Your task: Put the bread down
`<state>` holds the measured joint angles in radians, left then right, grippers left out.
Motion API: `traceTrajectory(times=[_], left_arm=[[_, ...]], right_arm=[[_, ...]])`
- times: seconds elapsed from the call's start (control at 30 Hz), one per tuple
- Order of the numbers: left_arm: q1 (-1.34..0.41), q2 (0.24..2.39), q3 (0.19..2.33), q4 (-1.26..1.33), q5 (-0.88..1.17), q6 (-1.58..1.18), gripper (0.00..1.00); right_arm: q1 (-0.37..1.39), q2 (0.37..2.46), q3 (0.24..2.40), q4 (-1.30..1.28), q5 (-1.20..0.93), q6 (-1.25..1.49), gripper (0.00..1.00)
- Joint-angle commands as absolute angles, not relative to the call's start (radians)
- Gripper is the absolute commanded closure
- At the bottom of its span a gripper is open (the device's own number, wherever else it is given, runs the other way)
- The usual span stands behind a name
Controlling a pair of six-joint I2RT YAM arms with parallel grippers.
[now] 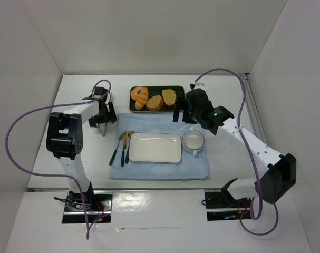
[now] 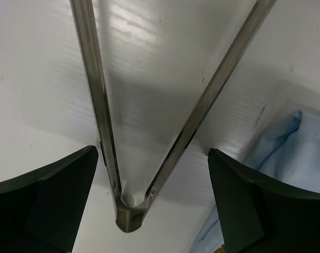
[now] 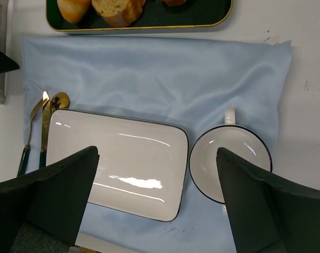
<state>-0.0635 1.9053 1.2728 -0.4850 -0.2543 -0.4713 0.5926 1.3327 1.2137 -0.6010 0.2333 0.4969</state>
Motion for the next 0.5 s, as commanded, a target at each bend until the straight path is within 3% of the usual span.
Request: traceTrajectory(times=[0.0,0.47], left_arm=[[-0.049,1.954,1.316,-0.477,-0.229,-0.436,0.00],[-0.006,2.100,1.419,-0.486,-0.195,-0.426,0.02]], right_arm=[[0.591,1.281,1.258,-0.632,0.276,0.500,0.00],[0.581,1.253,1.249,-0.673,0.295,0.500,0.00]])
